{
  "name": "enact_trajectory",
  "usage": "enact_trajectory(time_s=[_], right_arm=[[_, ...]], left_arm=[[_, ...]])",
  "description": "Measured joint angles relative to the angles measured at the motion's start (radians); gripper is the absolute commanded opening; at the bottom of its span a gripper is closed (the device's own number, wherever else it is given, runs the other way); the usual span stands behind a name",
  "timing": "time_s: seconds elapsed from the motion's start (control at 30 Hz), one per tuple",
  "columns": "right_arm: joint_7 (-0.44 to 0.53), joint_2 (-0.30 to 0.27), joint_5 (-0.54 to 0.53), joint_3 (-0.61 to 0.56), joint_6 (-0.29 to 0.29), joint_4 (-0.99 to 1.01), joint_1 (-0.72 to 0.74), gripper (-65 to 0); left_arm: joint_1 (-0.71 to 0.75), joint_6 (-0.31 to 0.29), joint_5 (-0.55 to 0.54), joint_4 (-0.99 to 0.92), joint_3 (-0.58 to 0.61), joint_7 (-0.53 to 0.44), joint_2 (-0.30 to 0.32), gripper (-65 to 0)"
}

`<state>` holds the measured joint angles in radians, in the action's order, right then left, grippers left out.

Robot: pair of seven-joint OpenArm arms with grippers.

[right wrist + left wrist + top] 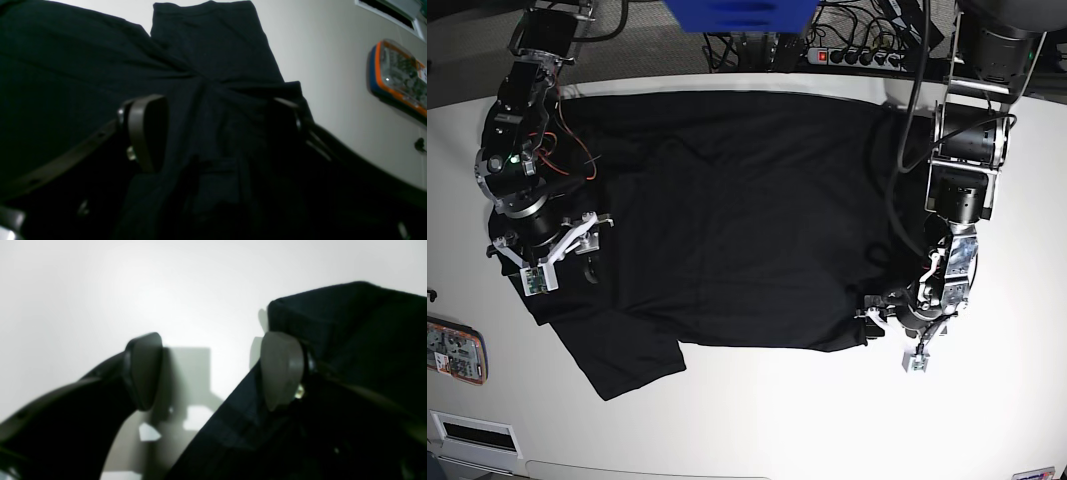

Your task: Fold the T-shirt properly

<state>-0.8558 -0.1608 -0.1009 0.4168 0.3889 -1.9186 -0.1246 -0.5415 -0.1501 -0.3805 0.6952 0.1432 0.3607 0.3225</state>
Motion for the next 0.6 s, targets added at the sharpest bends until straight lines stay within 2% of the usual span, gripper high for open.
enact_trajectory(time_s=[0.27, 0.6], right_arm=[[-0.002, 0.0, 0.0, 0.0, 0.0, 0.0, 0.003, -21.9], [-0.004, 0.0, 0.0, 0.0, 0.0, 0.0, 0.004, -21.9]], left_arm=[[0.046, 0.003, 0.0, 0.123, 0.0, 0.006, 0.005, -22.5], [0.046, 0.003, 0.0, 0.127, 0.0, 0.006, 0.006, -22.5]])
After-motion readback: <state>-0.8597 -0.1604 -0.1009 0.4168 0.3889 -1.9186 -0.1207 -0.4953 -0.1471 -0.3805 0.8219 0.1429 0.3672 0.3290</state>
